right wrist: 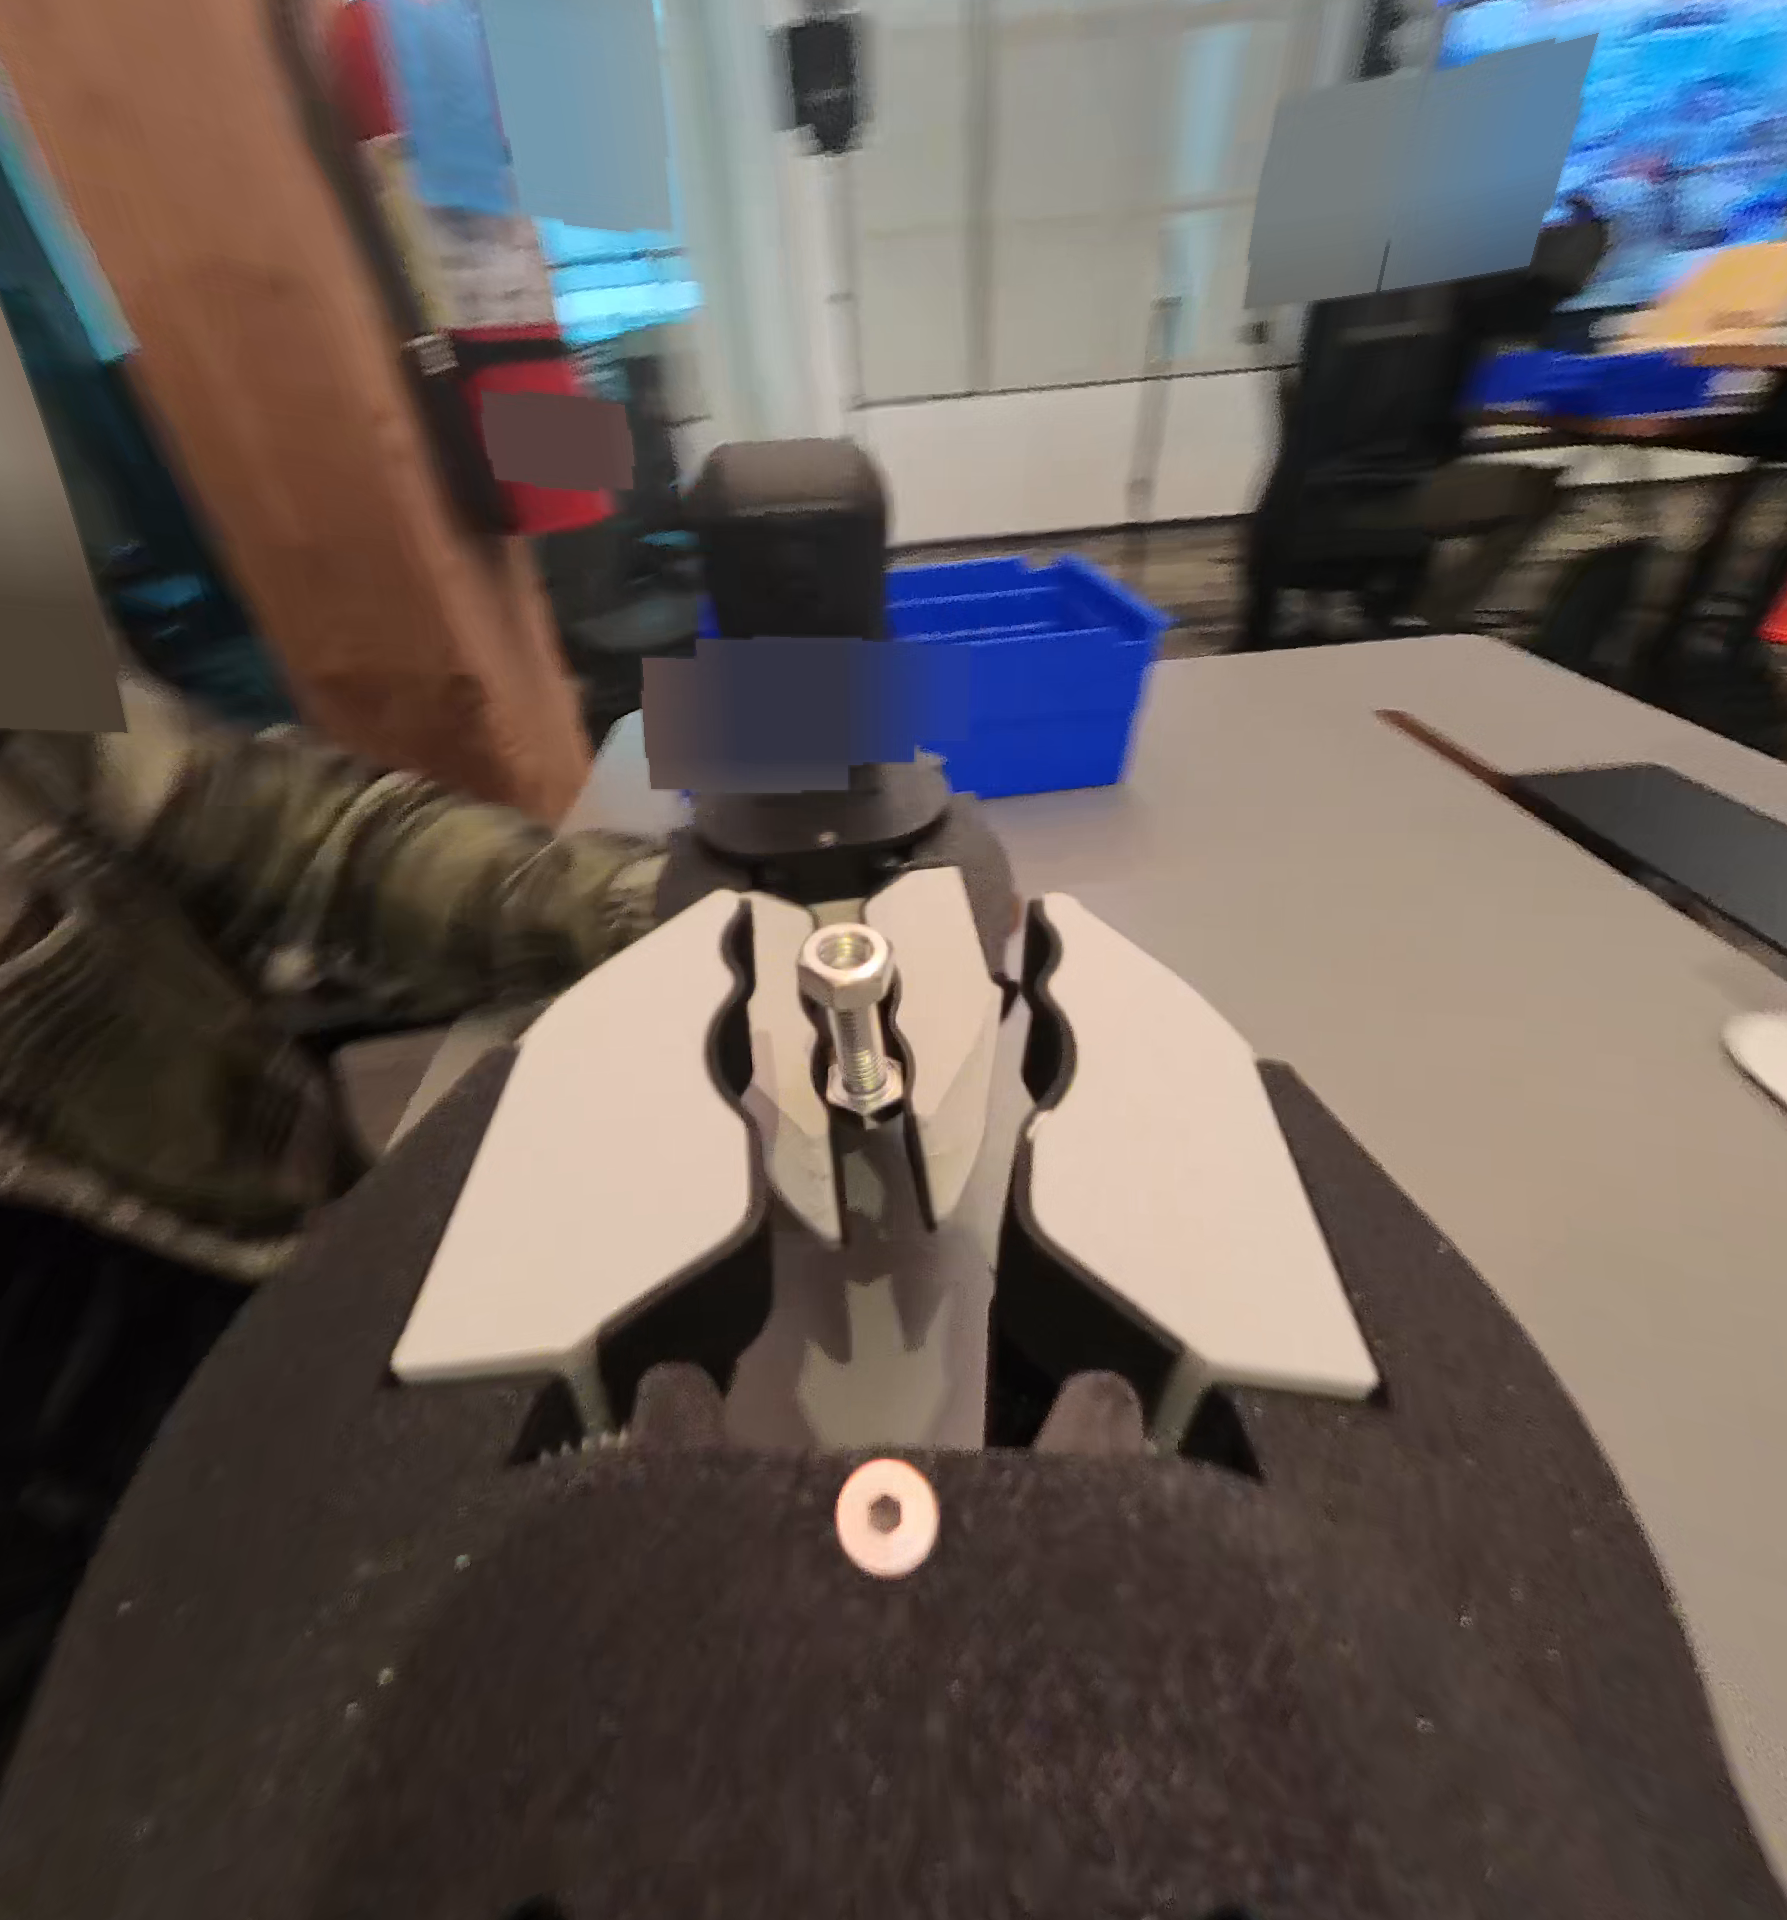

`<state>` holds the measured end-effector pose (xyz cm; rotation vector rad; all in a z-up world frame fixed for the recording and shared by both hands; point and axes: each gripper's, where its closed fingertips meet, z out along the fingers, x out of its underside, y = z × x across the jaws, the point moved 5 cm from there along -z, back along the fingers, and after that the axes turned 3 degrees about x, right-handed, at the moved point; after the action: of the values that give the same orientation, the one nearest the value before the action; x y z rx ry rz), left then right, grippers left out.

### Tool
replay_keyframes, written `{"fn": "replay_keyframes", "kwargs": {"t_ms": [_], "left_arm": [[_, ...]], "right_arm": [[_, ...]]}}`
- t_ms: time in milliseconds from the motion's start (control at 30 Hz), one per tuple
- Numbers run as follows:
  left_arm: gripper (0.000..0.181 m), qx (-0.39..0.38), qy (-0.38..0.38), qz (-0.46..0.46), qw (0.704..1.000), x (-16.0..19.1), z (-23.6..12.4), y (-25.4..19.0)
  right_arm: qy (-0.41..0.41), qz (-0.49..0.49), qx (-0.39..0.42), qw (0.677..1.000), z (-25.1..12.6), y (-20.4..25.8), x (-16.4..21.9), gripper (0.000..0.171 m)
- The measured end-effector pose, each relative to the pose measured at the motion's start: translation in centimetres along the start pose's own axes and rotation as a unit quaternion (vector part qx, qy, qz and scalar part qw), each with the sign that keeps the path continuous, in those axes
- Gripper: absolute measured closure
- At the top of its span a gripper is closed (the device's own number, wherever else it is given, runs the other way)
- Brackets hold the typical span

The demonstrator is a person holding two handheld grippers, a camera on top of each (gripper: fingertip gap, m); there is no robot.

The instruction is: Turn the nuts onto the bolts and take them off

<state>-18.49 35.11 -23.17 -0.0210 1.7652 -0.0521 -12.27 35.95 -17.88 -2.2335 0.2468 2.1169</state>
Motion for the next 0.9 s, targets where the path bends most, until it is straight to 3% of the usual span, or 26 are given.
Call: {"fn": "replay_keyframes", "kwargs": {"t_ms": [133,267,533,600,900], "left_arm": [[0.166,-0.065,-0.012,-0.011,0.998,-0.1,-0.7,1.3],[0.166,-0.095,-0.01,-0.012,0.995,-0.1,-1.0,1.8],[0.166,-0.094,-0.002,-0.01,0.996,0.0,-0.8,1.6],[0.166,-0.09,-0.001,-0.007,0.996,0.0,-0.7,1.5],[0.166,-0.039,-0.016,0.017,0.999,-0.7,-0.6,0.2]], "right_arm": [[-0.036,0.038,0.155,0.987,-0.1,0.3,0.1,0.117],[-0.037,0.036,0.216,0.975,1.0,0.8,0.7,0.122],[-0.021,0.017,0.209,0.978,2.8,0.7,1.1,0.137],[-0.012,-0.005,0.203,0.979,3.0,0.9,1.2,0.149],[-0.018,-0.087,0.111,0.99,2.4,1.8,0.6,0.151]]}}
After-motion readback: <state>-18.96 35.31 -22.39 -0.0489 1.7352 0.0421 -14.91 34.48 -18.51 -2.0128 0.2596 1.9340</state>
